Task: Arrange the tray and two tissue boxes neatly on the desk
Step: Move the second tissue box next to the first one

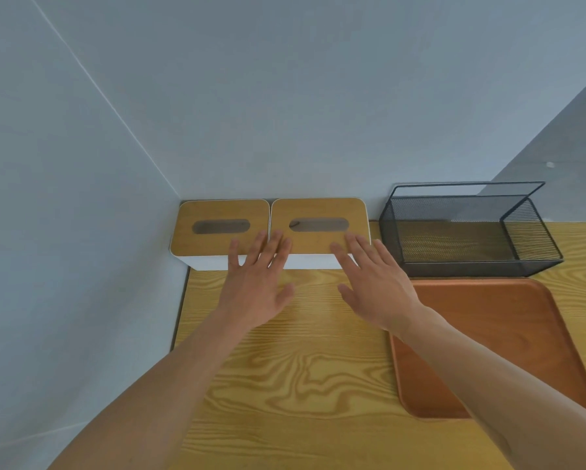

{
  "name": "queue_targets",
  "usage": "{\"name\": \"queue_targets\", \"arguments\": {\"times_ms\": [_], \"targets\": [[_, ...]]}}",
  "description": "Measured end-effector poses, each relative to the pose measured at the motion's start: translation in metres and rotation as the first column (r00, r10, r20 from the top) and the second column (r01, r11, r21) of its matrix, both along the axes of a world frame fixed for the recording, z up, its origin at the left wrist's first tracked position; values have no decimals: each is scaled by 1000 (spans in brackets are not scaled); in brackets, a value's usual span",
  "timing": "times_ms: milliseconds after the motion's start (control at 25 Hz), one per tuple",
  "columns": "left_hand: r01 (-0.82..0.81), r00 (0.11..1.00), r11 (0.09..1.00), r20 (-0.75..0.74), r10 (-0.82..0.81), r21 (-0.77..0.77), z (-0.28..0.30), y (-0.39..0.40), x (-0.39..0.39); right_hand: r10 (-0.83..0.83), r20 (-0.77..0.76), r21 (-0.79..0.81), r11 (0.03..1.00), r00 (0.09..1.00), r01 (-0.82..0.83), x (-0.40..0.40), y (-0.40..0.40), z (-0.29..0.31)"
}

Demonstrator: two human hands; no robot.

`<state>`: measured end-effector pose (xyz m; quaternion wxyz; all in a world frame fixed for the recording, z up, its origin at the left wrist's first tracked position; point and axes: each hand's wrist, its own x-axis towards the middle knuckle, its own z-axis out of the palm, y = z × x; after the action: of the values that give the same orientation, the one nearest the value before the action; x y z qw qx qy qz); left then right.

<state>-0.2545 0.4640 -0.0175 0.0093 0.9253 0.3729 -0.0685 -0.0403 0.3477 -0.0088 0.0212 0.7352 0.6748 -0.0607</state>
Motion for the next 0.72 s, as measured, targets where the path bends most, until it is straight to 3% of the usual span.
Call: {"name": "queue_targets", "arguments": {"times_ms": [720], "targets": [[36, 999, 999, 9, -36, 10, 0, -8, 18, -41, 81, 0, 999, 996, 41, 16, -12, 3]]}}
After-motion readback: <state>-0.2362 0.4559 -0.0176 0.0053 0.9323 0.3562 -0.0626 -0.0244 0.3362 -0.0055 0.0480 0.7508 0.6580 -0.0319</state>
